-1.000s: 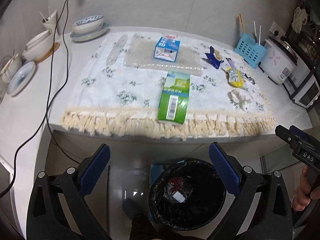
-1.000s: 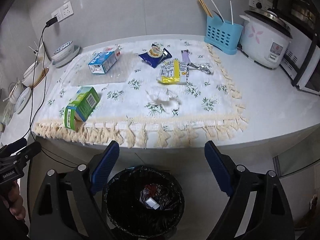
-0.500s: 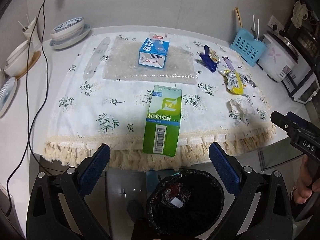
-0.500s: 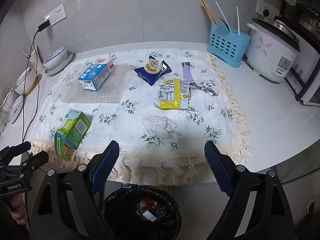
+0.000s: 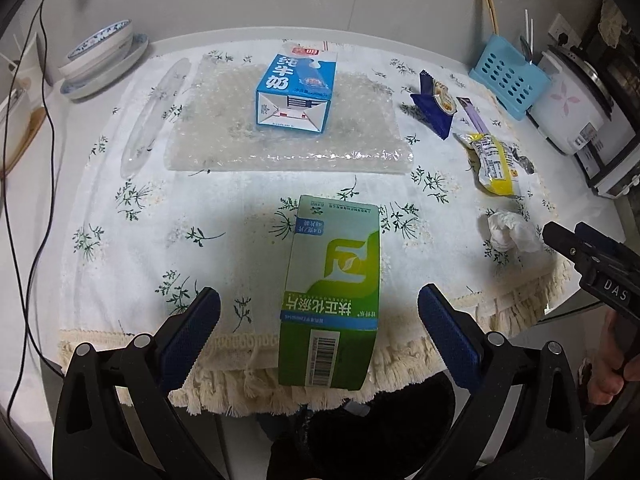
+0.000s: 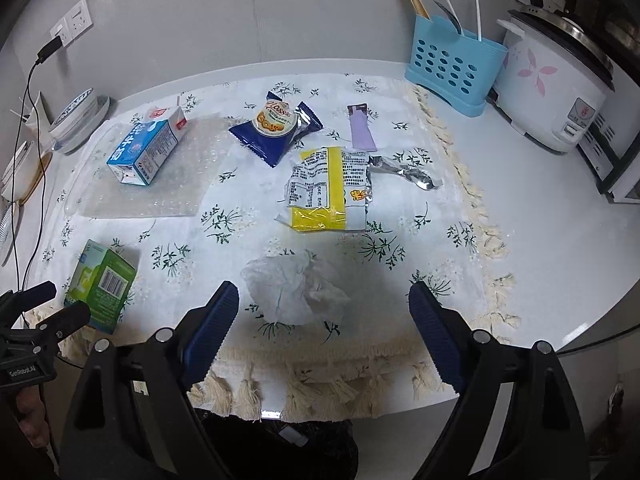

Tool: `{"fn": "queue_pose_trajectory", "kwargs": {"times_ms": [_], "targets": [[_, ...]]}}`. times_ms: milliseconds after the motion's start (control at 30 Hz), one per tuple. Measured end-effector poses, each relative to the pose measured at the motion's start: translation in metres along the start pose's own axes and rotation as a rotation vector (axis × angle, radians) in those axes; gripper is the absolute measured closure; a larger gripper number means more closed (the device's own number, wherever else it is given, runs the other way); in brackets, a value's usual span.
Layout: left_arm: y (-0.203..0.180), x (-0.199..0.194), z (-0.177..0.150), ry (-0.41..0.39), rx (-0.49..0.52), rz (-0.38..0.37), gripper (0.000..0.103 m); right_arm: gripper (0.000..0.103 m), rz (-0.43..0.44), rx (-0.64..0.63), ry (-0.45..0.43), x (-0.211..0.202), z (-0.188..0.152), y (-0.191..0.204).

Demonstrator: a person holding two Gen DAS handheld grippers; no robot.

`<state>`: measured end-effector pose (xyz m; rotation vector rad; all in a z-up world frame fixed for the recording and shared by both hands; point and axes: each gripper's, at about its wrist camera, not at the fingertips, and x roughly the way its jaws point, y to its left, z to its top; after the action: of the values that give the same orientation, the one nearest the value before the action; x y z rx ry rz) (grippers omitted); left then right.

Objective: Collect trash
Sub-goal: 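Grasp the crumpled white tissue with the right gripper while the left grasps the green box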

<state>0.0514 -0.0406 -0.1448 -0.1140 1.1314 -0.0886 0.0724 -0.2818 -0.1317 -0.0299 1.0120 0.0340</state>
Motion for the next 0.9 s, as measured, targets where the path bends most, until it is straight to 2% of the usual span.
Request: {"fn": "queue_pose_trajectory", "kwargs": {"times_ms": [267, 467, 600, 900], "targets": [[-0.006, 0.019, 0.006, 0.035, 0.019, -0.024, 0.006, 0.020, 0.001, 0.029, 0.030, 0.013, -0.003, -0.009], [-0.003, 0.035, 0.010, 0.067, 0.014, -0.007, 0.007, 0.021, 0.030, 0.045, 0.060, 0.023, -0.002, -0.007], [-0.001, 0.038, 0.011, 0.079, 0.004, -0.015, 0.016, 0.025, 0.067, 0.050, 0.078, 0.029, -0.003, 0.001], [-0.001, 0.038, 0.013, 0.089, 0.021, -0.041, 0.048, 0.043, 0.090, 0.061, 0.119, 0.042, -0.002, 0.012]]}}
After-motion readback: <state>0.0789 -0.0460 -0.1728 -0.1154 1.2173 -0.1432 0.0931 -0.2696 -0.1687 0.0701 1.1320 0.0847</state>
